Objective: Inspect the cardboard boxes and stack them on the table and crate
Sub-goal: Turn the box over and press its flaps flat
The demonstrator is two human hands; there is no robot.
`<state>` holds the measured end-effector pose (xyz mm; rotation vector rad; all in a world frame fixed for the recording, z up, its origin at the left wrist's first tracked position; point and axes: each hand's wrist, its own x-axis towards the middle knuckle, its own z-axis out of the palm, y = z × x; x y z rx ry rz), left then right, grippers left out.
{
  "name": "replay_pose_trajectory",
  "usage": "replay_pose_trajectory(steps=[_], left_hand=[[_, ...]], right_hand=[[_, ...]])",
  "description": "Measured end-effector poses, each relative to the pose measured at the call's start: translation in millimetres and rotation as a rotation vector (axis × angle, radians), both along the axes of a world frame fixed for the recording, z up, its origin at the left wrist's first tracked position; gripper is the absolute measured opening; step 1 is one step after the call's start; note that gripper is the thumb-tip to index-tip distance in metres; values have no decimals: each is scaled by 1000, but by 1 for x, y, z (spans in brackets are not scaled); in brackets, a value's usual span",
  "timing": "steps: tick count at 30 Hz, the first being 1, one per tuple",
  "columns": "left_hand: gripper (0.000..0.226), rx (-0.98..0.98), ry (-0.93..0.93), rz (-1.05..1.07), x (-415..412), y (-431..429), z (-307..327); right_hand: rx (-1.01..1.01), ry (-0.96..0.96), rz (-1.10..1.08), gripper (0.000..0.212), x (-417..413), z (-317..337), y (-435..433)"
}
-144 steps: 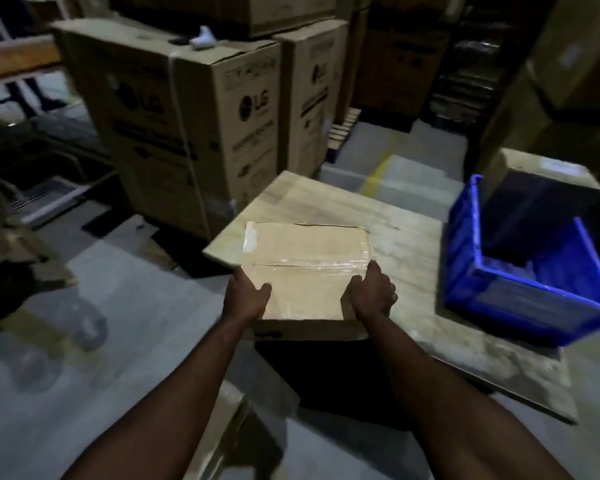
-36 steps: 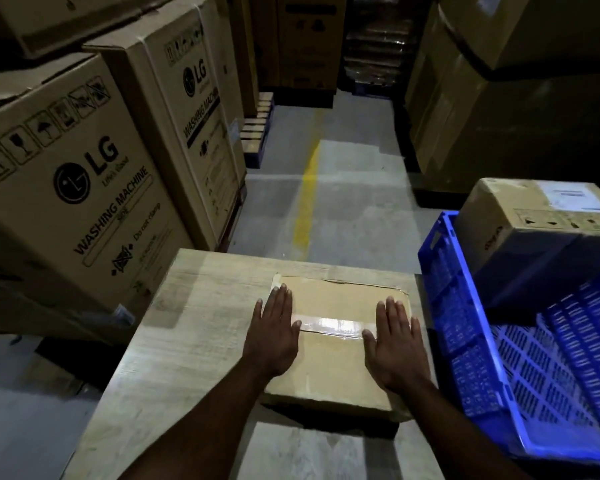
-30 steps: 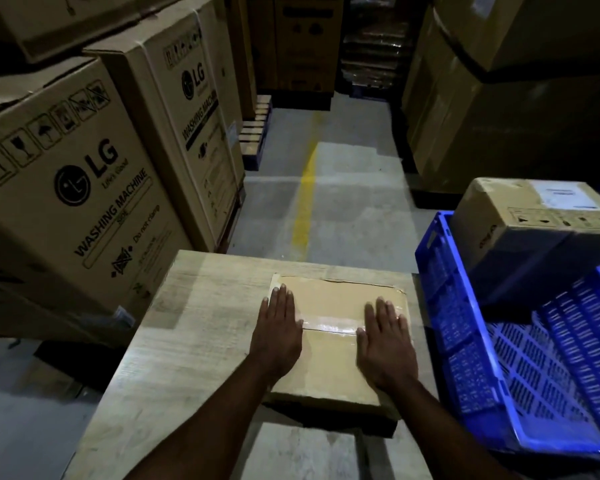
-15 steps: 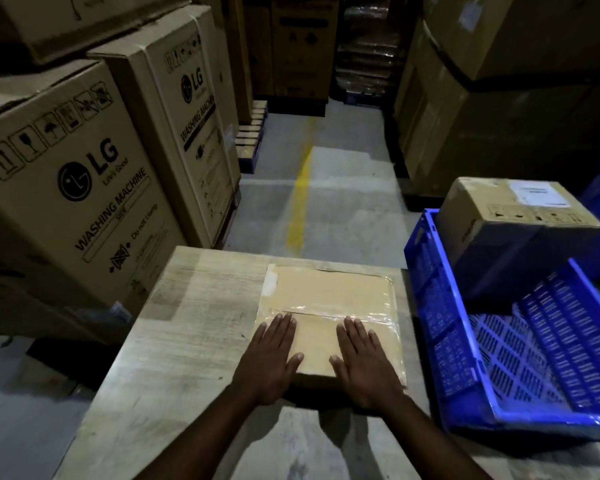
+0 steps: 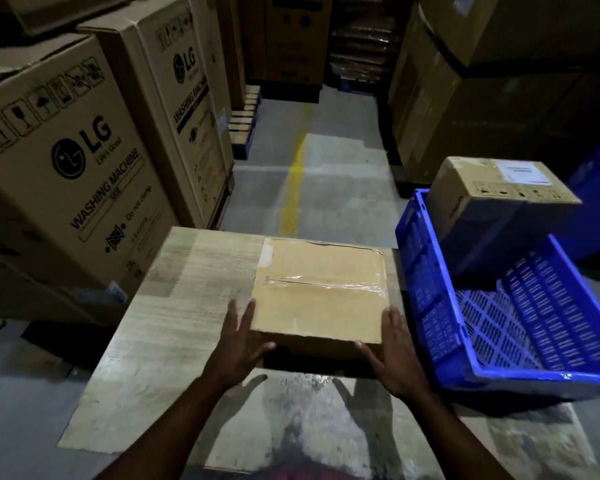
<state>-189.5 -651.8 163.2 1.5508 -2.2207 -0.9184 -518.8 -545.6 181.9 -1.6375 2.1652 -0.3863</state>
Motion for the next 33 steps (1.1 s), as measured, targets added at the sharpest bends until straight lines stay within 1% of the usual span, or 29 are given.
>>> replay_pose_trajectory(steps=[2, 3, 5, 8, 10, 15, 19, 23, 29, 31, 33], left_hand=[[92, 114, 189, 91, 0, 9, 0], [91, 131, 234, 109, -3, 11, 2], [86, 124, 242, 139, -10, 13, 5], [80, 55, 172, 183, -15, 11, 9], [80, -19, 97, 211, -15, 6, 18], [74, -166, -39, 351, -30, -19, 63], [73, -138, -134, 492, -39, -40, 104], [64, -198, -254, 464, -38, -52, 125], [61, -260, -427, 385, -37, -72, 134], [61, -248, -461, 379, -38, -71, 128], [58, -260, -449, 386, -40, -64, 119]], right_hand=[[-3, -271, -178, 112, 6, -4, 8], [-15, -364, -239, 112, 12, -4, 8], [-48, -418, -309, 104, 21, -3, 7], [-111, -413, -380, 87, 25, 1, 3], [-159, -407, -440, 82, 24, 9, -3], [-234, -394, -541, 83, 18, 49, -31], [-248, -319, -582, 88, 15, 82, -51], [-208, -245, -563, 84, 10, 100, -65], [-186, -130, -544, 77, 5, 109, -78], [-160, -99, -521, 71, 6, 104, -79], [-117, -88, -507, 65, 8, 92, -74]])
